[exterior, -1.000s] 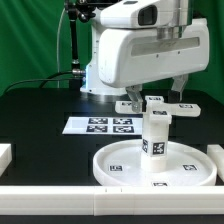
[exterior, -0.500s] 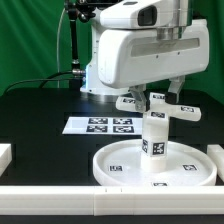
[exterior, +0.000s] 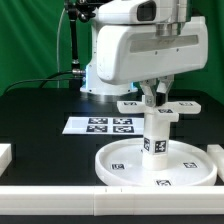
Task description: Assemble round table
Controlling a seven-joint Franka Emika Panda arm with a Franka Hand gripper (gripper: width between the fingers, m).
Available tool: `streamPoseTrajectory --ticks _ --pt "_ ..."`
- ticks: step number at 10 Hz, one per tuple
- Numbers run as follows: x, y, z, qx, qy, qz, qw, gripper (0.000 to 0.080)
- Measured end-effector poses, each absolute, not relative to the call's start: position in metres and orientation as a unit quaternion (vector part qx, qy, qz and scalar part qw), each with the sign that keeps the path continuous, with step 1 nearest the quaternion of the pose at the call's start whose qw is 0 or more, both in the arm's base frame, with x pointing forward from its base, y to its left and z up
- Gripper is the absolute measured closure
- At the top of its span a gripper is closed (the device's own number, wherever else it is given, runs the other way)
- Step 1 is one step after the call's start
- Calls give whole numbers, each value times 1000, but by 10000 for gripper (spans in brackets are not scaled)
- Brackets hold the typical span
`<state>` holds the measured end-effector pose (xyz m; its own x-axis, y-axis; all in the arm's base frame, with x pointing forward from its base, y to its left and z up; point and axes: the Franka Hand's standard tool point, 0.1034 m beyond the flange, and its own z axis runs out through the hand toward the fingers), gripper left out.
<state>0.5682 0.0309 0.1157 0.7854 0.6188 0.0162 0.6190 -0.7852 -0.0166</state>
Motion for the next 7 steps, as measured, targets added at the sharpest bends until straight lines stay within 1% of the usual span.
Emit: streamPoseTrajectory --ticks 1,4,5,7 --pt "567 31 115 -946 -325 -4 11 790" --pt "567 31 115 -945 -326 -4 10 798" --pt "568 33 118 -939 -344 -4 4 798" --pt "568 37 123 -937 -349 -6 3 798"
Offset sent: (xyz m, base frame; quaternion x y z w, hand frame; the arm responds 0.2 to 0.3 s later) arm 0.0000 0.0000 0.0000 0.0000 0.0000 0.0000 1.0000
